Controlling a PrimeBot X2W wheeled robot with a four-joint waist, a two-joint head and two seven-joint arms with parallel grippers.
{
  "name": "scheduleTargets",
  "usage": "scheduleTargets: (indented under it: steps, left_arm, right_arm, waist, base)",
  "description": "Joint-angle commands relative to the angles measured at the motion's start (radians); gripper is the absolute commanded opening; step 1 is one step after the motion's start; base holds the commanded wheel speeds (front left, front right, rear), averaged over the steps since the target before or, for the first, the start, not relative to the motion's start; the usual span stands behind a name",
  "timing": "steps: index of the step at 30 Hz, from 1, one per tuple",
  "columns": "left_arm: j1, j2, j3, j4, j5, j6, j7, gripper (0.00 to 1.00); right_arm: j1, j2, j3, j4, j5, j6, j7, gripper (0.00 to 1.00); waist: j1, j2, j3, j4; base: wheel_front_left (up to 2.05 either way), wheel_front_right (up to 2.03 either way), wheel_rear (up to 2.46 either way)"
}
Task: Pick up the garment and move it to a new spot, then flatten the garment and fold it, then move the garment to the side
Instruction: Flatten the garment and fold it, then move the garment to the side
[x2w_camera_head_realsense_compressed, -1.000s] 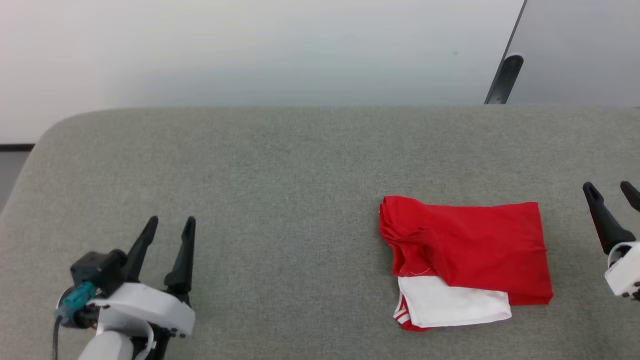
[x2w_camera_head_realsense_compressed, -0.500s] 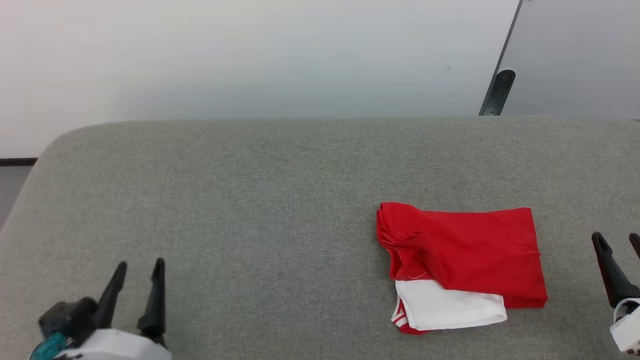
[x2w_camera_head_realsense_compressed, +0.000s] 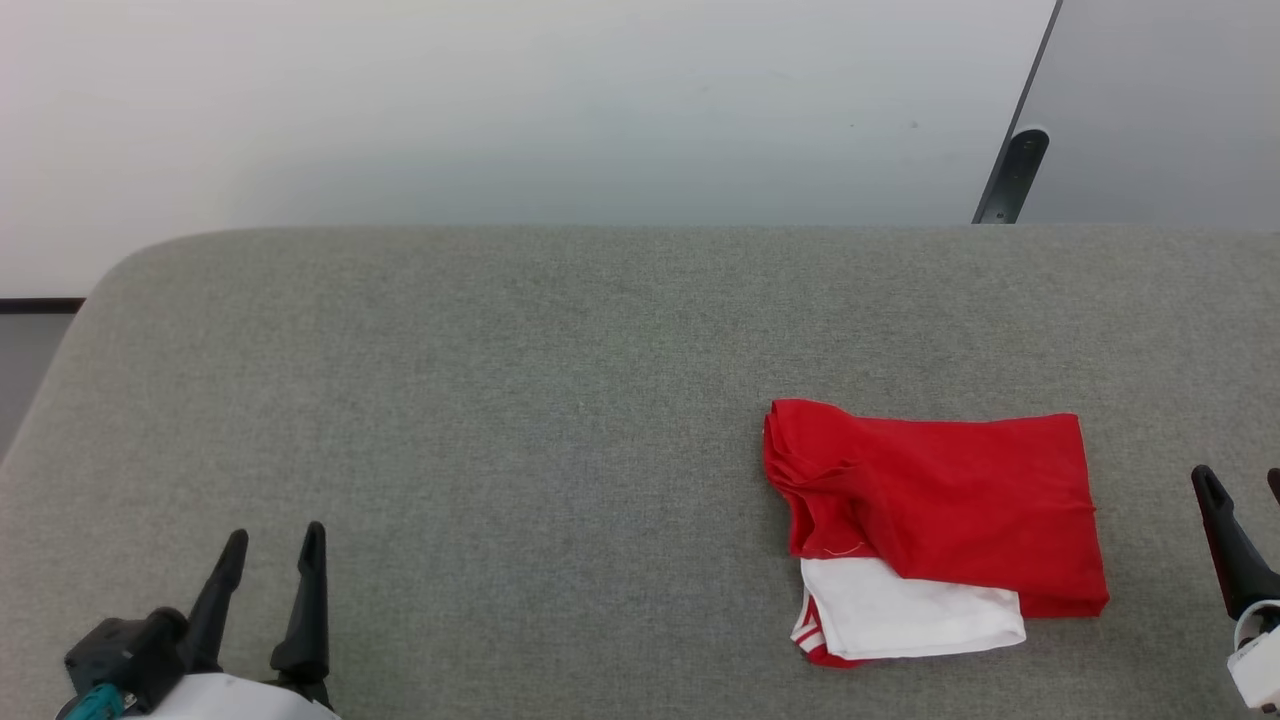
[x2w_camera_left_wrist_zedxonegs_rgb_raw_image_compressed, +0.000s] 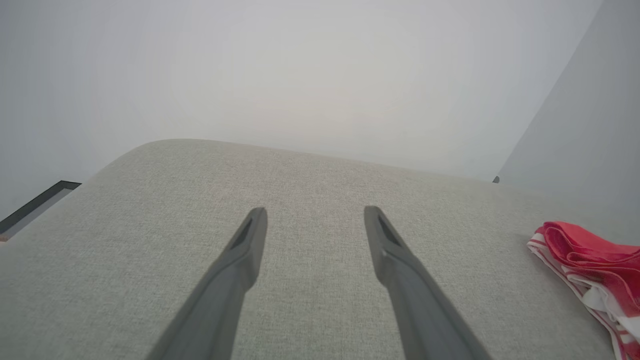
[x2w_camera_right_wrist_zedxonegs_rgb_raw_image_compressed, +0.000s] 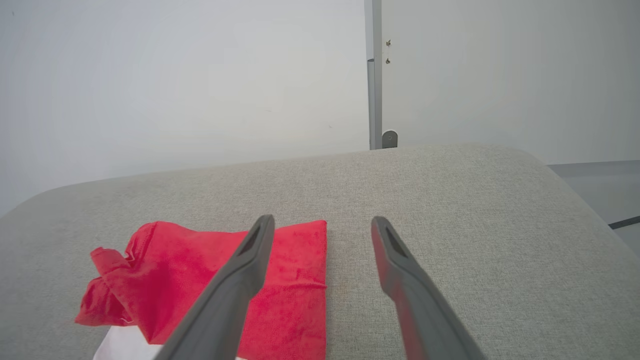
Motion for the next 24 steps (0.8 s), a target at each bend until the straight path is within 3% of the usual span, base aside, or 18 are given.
scheduleTargets:
  steps: [1, 16, 24]
  left_arm:
    - [-0.007, 0.0, -0.002, -0.004, 0.0, 0.006, 0.002, 1.0]
    - [-0.011, 0.002, -0.022, -0.013, 0.001, 0.009, 0.004, 1.0]
    - [-0.034, -0.023, -0.057, -0.001, 0.002, -0.006, 0.005, 1.0]
  right_arm:
    - [0.0, 0.004, -0.002, -0.005, -0.012, 0.0, 0.005, 1.0]
    - [0.004, 0.005, -0.009, -0.01, -0.015, 0.0, 0.019, 1.0]
    - [-0.044, -0.035, 0.005, -0.005, -0.024, 0.0, 0.1, 1.0]
  waist:
    - [0.0, 0.0, 0.0, 0.001]
    - [0.0, 0.0, 0.002, 0.008]
    - [0.0, 0.0, 0.024, 0.036]
  base:
    - [0.0, 0.0, 0.0]
    - [0.0, 0.0, 0.0]
    - [0.0, 0.0, 0.0]
